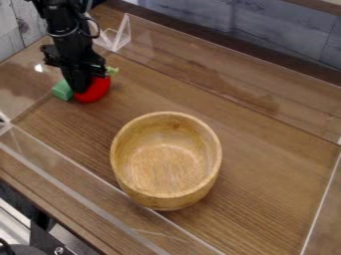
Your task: Move the red fruit to the left
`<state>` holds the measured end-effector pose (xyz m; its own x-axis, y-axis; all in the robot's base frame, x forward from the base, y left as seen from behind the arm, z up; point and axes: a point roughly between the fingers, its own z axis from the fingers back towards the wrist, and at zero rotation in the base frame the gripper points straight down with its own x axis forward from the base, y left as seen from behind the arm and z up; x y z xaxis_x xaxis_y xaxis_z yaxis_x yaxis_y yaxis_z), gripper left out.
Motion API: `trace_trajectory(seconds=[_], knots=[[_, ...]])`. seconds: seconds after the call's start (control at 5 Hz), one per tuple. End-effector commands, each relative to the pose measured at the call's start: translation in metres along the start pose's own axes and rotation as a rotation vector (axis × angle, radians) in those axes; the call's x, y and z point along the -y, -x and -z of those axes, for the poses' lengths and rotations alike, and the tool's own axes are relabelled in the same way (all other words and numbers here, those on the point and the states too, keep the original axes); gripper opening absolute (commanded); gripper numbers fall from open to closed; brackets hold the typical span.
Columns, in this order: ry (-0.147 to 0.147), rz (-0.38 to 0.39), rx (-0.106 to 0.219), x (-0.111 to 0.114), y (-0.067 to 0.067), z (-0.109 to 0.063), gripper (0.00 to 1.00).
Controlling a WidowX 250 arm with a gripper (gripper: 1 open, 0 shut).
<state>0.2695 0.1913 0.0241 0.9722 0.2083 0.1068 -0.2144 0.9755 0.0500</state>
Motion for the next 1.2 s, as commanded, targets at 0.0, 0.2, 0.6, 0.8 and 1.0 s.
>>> trace_trajectory(seconds=[0.0,0.2,0.6,0.8,1.0], knots=[[0.005,0.007,-0.054,0.0,0.009,0.019,0.0],[0.009,-0.023,-0.08,0.009,0.012,0.022,0.0],[0.024,-0.001,-0.118,0.012,0.012,0.027,1.0],[0.035,0.015,-0.131,0.017,0.008,0.027,1.0],[0.047,0.03,-0.144,0.024,0.005,0.026,1.0]])
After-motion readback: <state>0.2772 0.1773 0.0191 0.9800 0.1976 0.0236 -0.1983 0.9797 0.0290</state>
